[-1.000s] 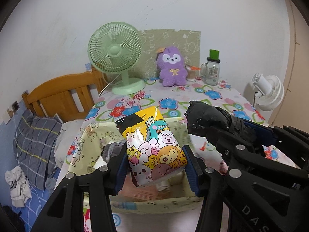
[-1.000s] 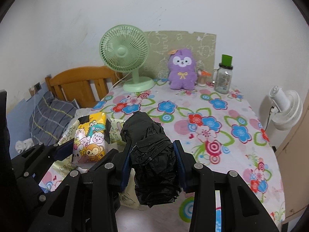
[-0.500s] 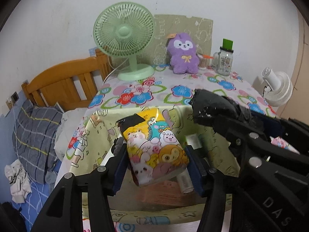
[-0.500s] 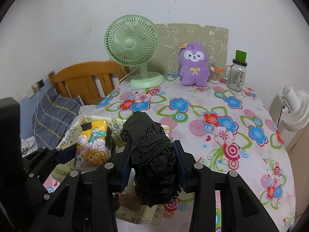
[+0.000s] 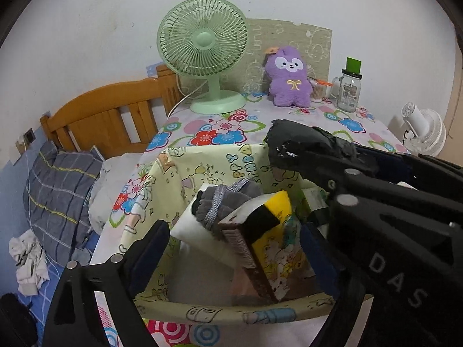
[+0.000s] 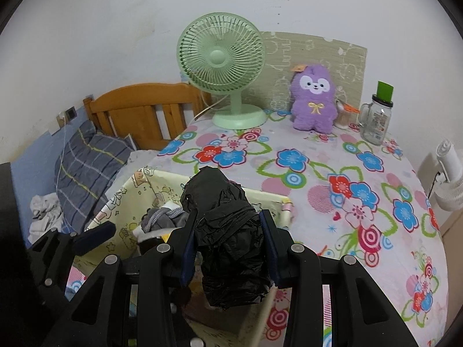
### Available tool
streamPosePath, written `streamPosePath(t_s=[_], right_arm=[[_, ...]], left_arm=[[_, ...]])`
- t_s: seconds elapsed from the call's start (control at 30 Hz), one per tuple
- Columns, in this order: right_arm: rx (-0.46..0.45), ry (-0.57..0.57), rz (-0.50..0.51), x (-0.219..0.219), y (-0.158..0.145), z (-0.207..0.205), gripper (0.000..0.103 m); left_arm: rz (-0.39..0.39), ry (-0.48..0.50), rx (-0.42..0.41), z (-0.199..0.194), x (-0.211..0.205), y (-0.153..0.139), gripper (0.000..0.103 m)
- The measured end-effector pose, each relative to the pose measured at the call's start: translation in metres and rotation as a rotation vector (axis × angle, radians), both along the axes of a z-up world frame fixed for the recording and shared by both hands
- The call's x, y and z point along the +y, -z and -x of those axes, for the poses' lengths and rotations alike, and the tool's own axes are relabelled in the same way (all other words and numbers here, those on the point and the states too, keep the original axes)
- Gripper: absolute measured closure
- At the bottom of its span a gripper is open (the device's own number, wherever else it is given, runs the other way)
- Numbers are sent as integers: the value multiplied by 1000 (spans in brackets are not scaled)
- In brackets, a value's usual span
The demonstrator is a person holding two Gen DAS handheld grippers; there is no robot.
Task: Organize soft objects
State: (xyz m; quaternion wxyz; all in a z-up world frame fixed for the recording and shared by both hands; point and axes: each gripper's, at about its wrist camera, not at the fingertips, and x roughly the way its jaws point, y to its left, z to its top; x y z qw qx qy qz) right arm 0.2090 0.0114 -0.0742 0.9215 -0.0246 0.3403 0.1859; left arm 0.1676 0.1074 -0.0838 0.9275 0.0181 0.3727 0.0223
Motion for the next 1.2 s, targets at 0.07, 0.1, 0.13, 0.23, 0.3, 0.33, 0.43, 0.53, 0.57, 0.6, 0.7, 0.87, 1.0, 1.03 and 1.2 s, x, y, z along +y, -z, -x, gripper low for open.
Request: streamPosePath(t_s=[0.07,0.1,0.13,0.23,0.3,0.33,0.43,0.53,0.57,0.6,0.7,0.87,1.0,1.03,1.2], right_arm=[[5,-11,-2,4,1,-1,59],[8,-17,-6,6,2,-2,59],[12,-24,-10,8,3,-3,59],[23,-49,-14,15,7,-5,58],[34,-61,-13,20,10,-7,56],[46,-71,-10,23,12,-8,54],[56,-81,13,29,16,-11,34],[31,-62,28,28,16,-9,18],[30,-59,25,27,15,-9,16],[31,-59,24,26,15,-8,14],[19,-46,37,20,11,-6,13],[-3,-27,42,9,4,-1,13],[-13,-9,32,-4,-1,5,13],[-15,-5,30,-7,-2,6,13],[-26,20,41,-22,-8,14,13]], left_arm=[[-2,-10,3,0,4,0,10],[-5,-14,3,-1,5,0,10],[-6,-17,4,-1,7,0,9],[7,-25,5,-2,12,0,8],[16,-33,5,-3,14,0,8],[22,-37,8,-4,16,-1,8],[22,-39,10,-4,17,-1,7],[10,-44,5,-3,16,-1,7],[13,-46,5,-4,16,-2,7],[17,-47,7,-4,15,-2,7],[18,-40,11,-5,11,-2,7],[9,-23,-3,-1,0,-9,7],[11,-13,-13,2,-8,-14,7],[12,-8,-15,3,-12,-15,7],[-2,15,-33,9,-26,-20,7]])
